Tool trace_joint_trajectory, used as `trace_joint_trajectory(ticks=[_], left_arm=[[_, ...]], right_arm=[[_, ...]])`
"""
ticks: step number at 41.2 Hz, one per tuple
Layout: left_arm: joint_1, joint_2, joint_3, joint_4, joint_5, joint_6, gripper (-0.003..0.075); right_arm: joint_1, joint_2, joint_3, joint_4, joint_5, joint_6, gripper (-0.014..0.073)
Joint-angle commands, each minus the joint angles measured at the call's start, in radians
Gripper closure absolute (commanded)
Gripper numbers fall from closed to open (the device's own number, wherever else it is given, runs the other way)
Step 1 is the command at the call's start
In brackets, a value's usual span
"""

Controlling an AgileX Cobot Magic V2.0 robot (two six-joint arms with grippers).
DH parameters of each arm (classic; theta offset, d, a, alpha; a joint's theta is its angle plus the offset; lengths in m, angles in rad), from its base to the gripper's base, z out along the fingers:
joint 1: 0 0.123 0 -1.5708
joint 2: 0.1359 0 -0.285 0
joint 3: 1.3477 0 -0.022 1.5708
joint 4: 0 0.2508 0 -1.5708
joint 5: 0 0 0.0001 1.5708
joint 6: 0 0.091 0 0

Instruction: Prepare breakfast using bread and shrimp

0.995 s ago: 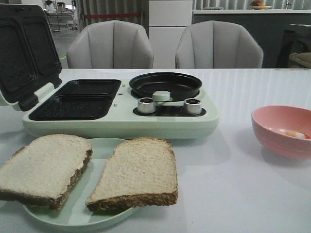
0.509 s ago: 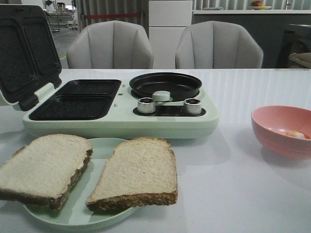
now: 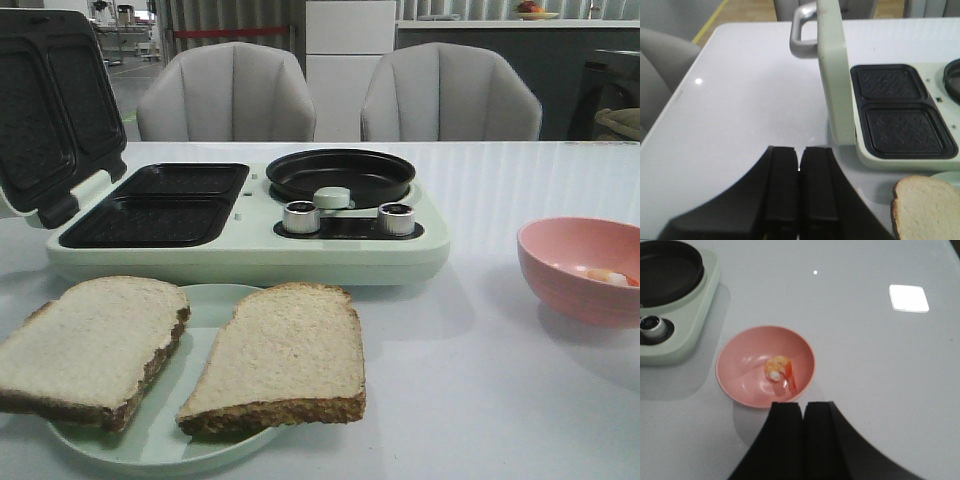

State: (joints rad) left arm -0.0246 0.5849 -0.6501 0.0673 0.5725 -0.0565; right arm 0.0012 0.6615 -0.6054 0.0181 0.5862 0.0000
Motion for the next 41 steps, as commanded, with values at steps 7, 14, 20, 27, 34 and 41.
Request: trace_joint_trajectory(ticks=[7, 14, 20, 27, 34, 41], left_arm=[[0.000, 0.088, -0.034, 0.000, -0.042, -0.009, 0.0617], [0.000, 0.130, -0.034, 0.002, -0.021, -0.009, 0.0617], [0.000, 0.152, -0.034, 0.003, -0.023, -0.009, 0.0590], [0.000, 0.159, -0.034, 0.003, -0.025, -0.004, 0.0344], [-0.033, 0.159, -0.034, 0.003, -0.027, 0.008, 0.0160], [-0.203, 0.159, -0.034, 0.018, -0.034, 0.109, 0.0178]], right_arm=[[-0.002, 0.117, -0.036, -0.004, -0.046, 0.000, 0.0558], [-0.002, 0.155, -0.036, -0.007, -0.046, 0.000, 0.0550], [-0.002, 0.157, -0.036, -0.018, -0.046, 0.000, 0.0366], [-0.002, 0.157, -0.036, -0.018, -0.046, 0.000, 0.0105], [-0.002, 0.157, -0.036, -0.018, -0.044, 0.000, 0.0089], [-0.002, 0.157, -0.036, -0.018, -0.044, 0.000, 0.0089]])
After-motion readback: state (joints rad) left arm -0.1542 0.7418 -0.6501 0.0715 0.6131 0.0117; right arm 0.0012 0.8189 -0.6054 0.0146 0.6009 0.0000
